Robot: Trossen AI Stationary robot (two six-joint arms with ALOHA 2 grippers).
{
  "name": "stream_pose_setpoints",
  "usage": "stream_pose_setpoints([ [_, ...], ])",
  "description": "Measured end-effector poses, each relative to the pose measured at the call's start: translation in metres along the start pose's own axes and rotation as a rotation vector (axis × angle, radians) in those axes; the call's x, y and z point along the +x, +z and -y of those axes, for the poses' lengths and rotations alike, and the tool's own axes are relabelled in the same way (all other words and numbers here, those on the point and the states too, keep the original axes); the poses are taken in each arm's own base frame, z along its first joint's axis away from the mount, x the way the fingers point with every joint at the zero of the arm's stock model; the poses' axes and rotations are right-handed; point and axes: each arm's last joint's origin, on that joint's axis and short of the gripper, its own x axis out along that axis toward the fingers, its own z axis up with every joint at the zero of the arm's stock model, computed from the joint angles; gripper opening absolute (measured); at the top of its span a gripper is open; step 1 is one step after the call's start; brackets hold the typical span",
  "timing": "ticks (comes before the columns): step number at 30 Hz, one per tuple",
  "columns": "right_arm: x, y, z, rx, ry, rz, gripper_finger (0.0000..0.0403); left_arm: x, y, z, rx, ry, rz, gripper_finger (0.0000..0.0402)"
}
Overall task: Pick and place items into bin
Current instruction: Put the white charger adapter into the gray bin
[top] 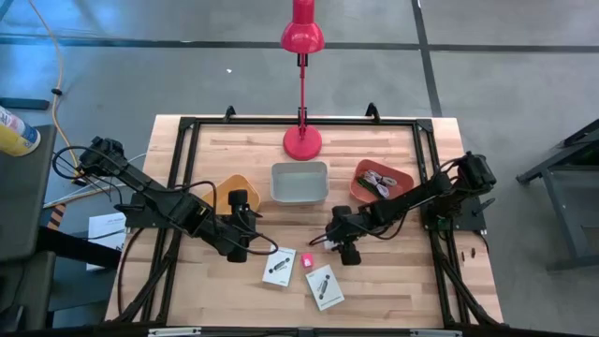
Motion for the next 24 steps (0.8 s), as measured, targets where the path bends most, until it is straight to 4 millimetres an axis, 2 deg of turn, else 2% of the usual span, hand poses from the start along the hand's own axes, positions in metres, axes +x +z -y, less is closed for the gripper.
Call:
stream_pose_setpoints([
  [14, 0.0, 0.0013, -0.0012, -0.005, 0.036, 0.01, 0.0201, 0.0, 0.0002, -0.0004, 0.0, 0.014, 0.005, 0.0216],
  [24, 0.0, 0.0035, -0.0016, -0.01, 0.03, 0.035, 0.0228, 0.0, 0.0002, -0.0004, 0.0, 0.014, 0.005, 0.0216],
])
